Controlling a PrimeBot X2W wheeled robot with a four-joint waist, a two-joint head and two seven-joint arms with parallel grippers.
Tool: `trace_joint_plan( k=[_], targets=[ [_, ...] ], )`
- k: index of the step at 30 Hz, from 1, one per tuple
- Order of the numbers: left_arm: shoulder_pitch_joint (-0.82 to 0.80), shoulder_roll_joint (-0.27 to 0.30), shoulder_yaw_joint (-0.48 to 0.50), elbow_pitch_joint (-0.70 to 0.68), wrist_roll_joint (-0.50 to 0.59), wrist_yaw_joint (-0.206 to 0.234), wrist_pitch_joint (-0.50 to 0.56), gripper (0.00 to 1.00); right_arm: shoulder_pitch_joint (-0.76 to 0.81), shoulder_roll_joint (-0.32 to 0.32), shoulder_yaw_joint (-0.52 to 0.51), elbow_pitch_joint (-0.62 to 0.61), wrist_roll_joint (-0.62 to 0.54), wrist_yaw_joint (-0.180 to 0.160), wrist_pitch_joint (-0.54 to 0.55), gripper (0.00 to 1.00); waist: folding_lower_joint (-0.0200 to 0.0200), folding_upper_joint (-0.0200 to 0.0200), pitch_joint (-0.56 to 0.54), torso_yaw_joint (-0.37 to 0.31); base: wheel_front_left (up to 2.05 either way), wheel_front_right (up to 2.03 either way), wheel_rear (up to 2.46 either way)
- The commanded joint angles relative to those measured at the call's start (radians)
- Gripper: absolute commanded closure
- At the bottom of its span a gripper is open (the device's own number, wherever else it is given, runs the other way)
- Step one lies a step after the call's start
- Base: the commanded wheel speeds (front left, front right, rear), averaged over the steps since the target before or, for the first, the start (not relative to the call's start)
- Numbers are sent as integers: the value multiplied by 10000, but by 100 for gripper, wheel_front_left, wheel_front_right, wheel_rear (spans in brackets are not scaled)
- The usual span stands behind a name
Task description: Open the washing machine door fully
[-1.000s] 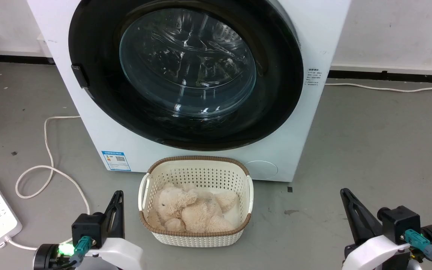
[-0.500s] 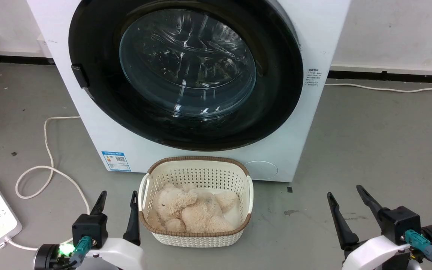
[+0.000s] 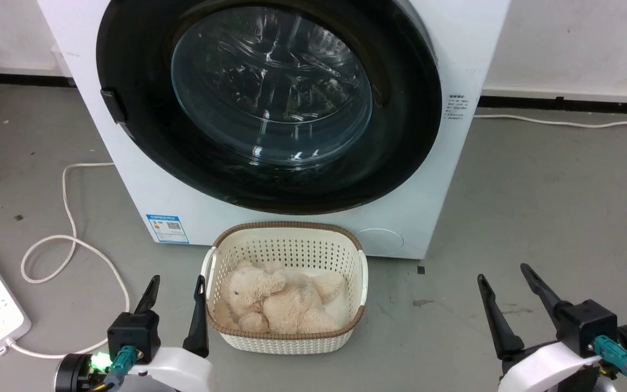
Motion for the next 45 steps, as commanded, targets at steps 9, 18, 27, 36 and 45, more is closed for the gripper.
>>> trace_joint_plan(
  k=[9, 18, 27, 36, 45],
  targets=[
    [-201, 3, -160, -96, -170, 110, -274, 0, -466, -304, -40, -165, 245, -2, -267, 0, 0, 0, 414, 76, 0, 0, 0],
    [-444, 3, -272, -176, -263, 161, -462, 0, -1235, -584, -217, -331, 738, -3, -158, 0, 0, 0, 903, 152, 0, 0, 0],
    [-701, 4, -399, -234, -356, 208, -630, 0, -2139, -691, -482, -285, 1508, -3, 155, 100, 0, 0, 1380, 301, 0, 0, 0],
    [-947, 4, -531, -272, -451, 244, -817, 0, -3775, -490, -1166, 365, 2749, -4, 913, 100, 0, 0, 1917, 479, 0, 0, 0],
    [-1200, 4, -731, -334, -614, 338, -1048, 0, -5737, -448, -1867, 1548, 4028, -5, 2224, 100, 0, 0, 2532, 716, 0, 0, 0]
  ],
)
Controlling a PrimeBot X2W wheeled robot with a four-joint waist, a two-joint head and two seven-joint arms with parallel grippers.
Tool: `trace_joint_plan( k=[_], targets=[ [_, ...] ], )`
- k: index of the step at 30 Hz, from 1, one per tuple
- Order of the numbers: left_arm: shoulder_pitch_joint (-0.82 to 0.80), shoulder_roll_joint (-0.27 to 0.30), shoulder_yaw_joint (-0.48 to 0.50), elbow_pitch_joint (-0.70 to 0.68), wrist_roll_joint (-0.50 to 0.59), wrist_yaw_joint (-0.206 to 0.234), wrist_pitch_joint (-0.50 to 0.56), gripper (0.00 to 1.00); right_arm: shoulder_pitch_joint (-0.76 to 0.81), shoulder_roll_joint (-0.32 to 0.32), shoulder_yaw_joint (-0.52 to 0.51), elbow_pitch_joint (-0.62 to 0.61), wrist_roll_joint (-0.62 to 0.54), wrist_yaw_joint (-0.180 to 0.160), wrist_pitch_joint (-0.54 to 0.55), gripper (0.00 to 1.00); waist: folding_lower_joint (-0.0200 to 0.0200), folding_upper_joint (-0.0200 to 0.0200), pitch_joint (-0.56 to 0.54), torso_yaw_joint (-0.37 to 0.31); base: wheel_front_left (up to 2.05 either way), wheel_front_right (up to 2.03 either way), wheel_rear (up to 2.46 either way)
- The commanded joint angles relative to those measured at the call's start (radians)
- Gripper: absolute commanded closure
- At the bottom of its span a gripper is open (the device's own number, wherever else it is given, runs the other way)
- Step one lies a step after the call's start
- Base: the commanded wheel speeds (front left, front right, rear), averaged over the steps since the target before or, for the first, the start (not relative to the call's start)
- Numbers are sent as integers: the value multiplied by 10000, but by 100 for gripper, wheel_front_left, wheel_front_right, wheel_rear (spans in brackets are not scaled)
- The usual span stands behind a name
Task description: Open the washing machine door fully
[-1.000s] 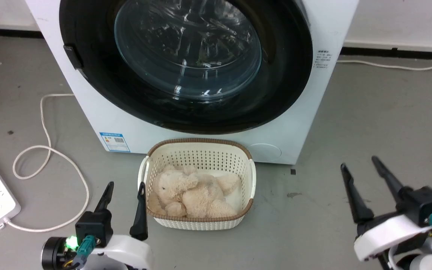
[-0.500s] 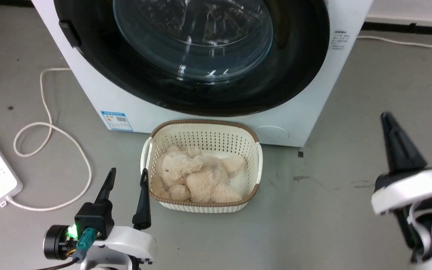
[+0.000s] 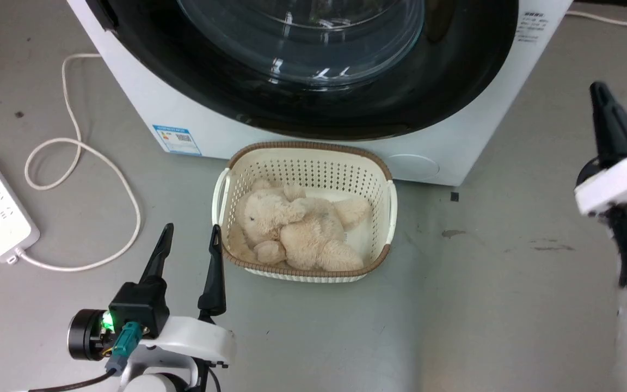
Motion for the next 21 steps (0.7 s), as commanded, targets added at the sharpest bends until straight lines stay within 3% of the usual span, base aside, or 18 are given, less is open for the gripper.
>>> trace_joint_plan(
  k=[1, 14, 21],
  targets=[
    [-179, 6, -57, -26, -81, 41, -129, 0, -366, 4, -119, 119, 197, -5, 102, 100, -1, -1, 75, 47, 0, 0, 0],
    [-536, 7, -430, -97, -185, 154, -442, 0, -3169, 172, -1663, 2131, 2253, -6, 2890, 100, -1, -1, 907, 439, 0, 0, 0],
    [-691, 7, -635, -128, -314, 241, -589, 0, -4686, 149, -2553, 3289, 2569, -7, 4152, 100, -1, -1, 1284, 664, 0, 0, 0]
  ],
)
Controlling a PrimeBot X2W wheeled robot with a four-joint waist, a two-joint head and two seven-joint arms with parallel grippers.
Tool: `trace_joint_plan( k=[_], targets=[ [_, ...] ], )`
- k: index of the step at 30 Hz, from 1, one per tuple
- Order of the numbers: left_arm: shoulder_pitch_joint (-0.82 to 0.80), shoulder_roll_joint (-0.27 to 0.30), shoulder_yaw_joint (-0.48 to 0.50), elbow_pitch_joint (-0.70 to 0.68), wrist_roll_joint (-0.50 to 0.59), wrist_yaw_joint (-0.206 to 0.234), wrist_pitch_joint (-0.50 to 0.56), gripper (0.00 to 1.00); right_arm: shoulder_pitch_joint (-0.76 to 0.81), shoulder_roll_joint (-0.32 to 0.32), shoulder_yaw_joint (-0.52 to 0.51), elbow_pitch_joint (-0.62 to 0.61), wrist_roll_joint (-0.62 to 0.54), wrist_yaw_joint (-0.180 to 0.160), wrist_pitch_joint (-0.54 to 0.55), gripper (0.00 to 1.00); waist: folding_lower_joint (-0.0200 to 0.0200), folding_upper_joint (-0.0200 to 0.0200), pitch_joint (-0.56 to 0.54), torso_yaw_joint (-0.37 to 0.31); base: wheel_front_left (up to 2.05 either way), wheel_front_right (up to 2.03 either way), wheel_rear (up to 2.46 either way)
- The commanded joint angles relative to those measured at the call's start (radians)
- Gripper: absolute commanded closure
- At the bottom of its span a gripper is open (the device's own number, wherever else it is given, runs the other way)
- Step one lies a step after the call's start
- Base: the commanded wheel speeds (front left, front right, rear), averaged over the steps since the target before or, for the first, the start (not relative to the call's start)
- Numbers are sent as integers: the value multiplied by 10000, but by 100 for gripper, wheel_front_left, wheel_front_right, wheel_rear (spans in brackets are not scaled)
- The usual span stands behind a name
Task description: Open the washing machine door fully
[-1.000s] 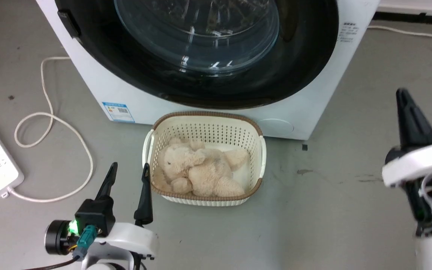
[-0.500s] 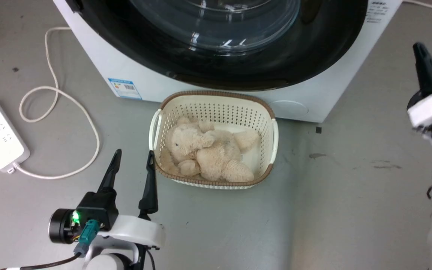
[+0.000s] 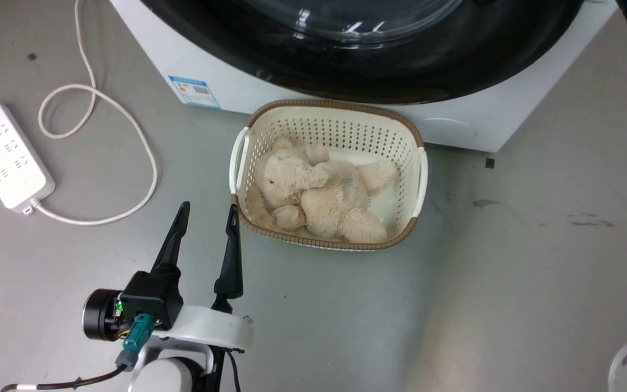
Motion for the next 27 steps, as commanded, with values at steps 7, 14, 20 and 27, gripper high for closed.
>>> trace_joint_plan(
  k=[7, 14, 20, 27],
  targets=[
    [-401, 9, -229, -70, -207, 177, -225, 0, -1495, -156, -861, 913, -12, -3, 1063, 100, -1, -1, 413, 338, 0, 0, 0],
    [-617, 9, -362, -203, -291, 251, -371, 0, -2546, -186, -1635, 1417, -338, -4, 1928, 100, -1, -1, 792, 521, 0, 0, 0],
    [-815, 10, -599, -425, -402, 349, -497, 0, -3174, -5, -2273, 1672, -483, -4, 2819, 100, -1, -1, 1031, 640, 0, 0, 0],
    [-888, 10, -704, -363, -435, 433, -643, 0, -3254, 189, -2905, 1736, -516, -5, 4331, 100, -1, -1, 964, 691, 0, 0, 0]
  ],
)
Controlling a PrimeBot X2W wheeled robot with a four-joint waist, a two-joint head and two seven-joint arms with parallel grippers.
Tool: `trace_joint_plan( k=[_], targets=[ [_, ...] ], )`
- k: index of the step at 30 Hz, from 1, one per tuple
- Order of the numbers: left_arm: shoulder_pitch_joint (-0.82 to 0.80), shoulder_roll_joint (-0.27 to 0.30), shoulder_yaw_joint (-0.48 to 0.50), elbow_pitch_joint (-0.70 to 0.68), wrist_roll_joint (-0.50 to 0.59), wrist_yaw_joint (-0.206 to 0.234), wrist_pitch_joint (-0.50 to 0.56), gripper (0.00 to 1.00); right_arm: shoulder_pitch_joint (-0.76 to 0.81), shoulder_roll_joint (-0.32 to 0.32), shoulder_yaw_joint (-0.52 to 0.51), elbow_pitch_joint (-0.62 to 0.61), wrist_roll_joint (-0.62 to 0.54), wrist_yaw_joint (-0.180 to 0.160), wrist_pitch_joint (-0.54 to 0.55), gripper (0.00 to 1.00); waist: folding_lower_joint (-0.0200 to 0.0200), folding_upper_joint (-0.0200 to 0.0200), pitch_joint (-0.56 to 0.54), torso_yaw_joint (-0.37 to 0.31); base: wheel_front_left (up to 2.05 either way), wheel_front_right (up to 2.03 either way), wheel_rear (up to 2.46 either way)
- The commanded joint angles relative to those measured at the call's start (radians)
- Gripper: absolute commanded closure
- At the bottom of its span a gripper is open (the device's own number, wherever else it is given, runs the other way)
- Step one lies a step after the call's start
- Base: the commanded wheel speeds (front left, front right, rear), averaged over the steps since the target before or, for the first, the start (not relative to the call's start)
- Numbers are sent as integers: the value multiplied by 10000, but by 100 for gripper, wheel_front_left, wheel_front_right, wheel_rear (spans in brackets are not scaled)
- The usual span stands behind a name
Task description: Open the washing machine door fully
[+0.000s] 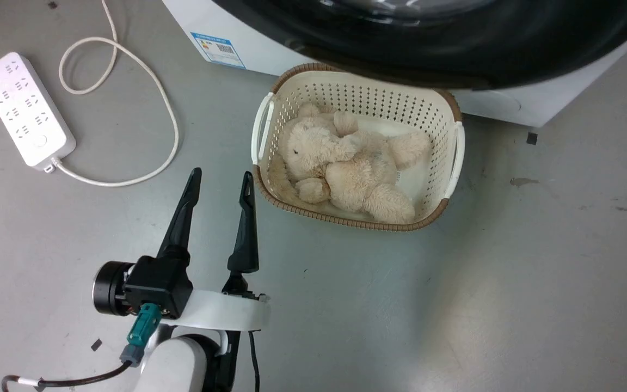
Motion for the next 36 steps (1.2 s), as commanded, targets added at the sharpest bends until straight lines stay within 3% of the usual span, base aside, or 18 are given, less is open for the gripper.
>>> trace_joint_plan(
  k=[1, 9, 14, 20, 21, 26, 36],
  targets=[
    [-141, 8, -41, 12, -79, 50, -122, 0, -30, 280, -69, 103, 118, 12, 409, 100, -1, 0, -93, -9, 0, 0, 0],
    [3, 8, -110, 202, -317, -65, -289, 0, 1220, 380, -87, 115, 856, 12, 1961, 100, -1, 0, -935, -147, 0, 0, 0],
    [221, 8, -171, 419, -326, -172, -304, 0, 2058, 383, 625, 394, 1967, 12, 2044, 100, -1, 0, -1585, -246, 0, 0, 0],
    [890, 8, -214, 814, -354, -412, -304, 0, 3906, 385, 2879, 631, 4268, 12, 1954, 100, -1, 0, -2676, -410, 0, 0, 0],
    [890, 8, -214, 814, -354, -412, -304, 0, 3906, 385, 2879, 631, 4268, 12, 1954, 100, -1, 0, -2676, -410, 0, 0, 0],
    [1432, 11, -541, 1296, -137, -812, -304, 0, 5296, 385, 4794, 533, 5863, 12, 1526, 100, -1, 0, -3234, -470, 0, 0, 0],
    [2057, 10, -569, 1534, -209, -867, -304, 0, 7388, 386, 8621, -806, 8679, 12, -91, 100, -1, 0, -3796, -435, 0, 0, 0]
  ],
)
